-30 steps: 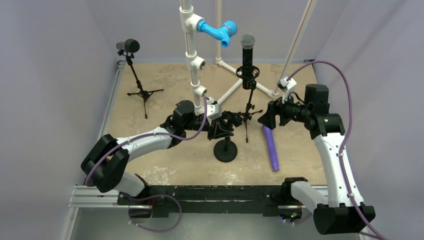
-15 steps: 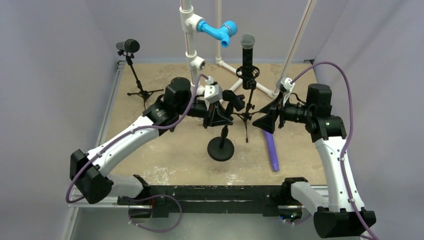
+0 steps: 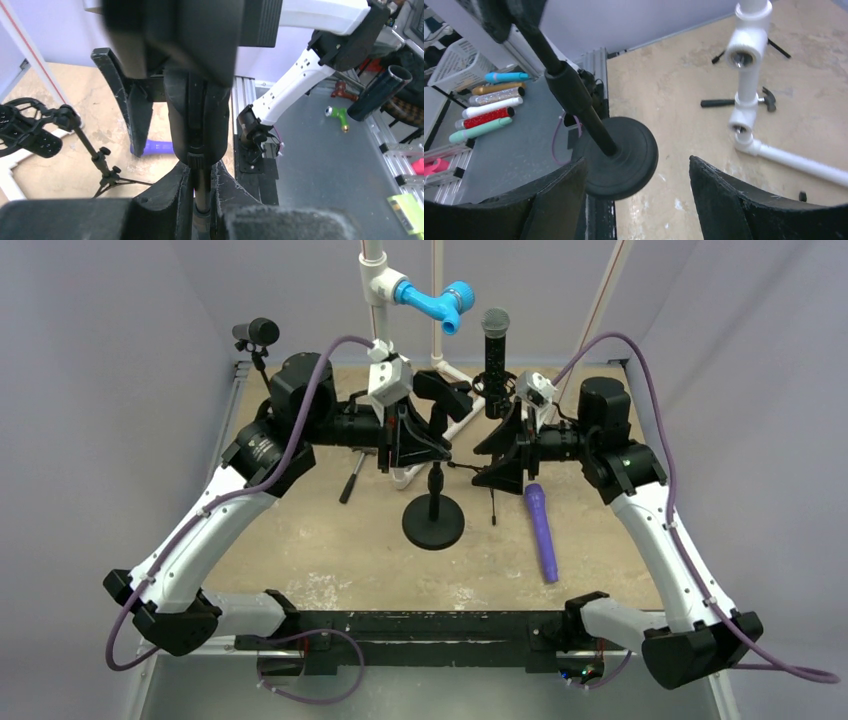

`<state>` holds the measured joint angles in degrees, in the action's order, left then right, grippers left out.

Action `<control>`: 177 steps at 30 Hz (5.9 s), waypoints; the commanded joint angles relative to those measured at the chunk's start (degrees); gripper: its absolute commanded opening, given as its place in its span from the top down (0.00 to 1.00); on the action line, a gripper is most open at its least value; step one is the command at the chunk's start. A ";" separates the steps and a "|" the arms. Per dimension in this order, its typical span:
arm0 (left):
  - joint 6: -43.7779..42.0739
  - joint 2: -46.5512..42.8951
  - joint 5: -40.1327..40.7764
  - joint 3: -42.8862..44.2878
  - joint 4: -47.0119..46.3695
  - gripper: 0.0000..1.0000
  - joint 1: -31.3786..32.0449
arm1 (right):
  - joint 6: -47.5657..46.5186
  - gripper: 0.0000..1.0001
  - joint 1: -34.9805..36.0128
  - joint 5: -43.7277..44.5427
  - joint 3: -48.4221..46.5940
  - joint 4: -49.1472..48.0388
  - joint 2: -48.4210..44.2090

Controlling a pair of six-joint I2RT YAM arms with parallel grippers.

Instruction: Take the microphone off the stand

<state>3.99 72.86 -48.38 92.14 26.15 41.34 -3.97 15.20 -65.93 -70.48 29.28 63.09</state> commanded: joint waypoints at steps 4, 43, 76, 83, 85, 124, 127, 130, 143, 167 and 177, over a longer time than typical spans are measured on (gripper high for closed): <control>18.65 1.61 1.45 4.61 -11.98 1.00 -4.25 | 6.28 0.27 6.11 -2.18 -6.70 -6.95 2.56; 15.92 -4.42 -15.17 -11.02 -21.81 0.25 -9.21 | 4.30 1.00 13.13 -8.59 -10.98 -3.18 6.12; 44.97 -2.03 13.49 -4.99 -10.75 0.70 -7.28 | -6.54 1.00 15.54 12.81 -21.96 9.73 10.83; 30.97 -5.87 3.18 -7.76 -18.09 0.07 -9.46 | -8.43 1.00 15.31 5.45 -22.33 11.01 9.42; 23.11 -6.35 -1.57 -7.70 -17.03 0.04 -9.44 | -8.08 1.00 15.38 2.00 -22.33 10.93 9.02; 35.76 4.81 -18.56 -9.62 -50.07 0.62 -5.09 | 7.49 1.00 15.51 -10.01 -15.77 -2.16 8.85; 35.91 4.62 -16.84 -9.61 -48.74 0.81 -5.04 | 7.18 1.00 15.55 -7.81 -15.32 -1.93 8.80; 34.96 3.79 -13.15 -9.44 -43.61 1.00 -4.98 | 3.44 1.00 15.54 -3.60 -15.90 1.88 8.59; 35.52 -3.26 15.22 -4.05 -5.95 1.00 -8.38 | -7.80 1.00 15.61 14.35 -25.04 11.23 11.16; 10.51 -0.15 -19.28 -2.46 -19.75 0.14 -9.40 | 3.29 1.00 18.31 -9.54 -19.64 3.68 9.85; 16.80 0.39 -22.07 -4.55 -27.15 0.63 -7.98 | 2.95 1.00 19.08 -8.39 -19.69 3.71 11.26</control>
<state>18.22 74.00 -68.64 87.11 6.44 32.64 -1.85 33.76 -71.96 -88.71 36.05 74.24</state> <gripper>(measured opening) 0.488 0.177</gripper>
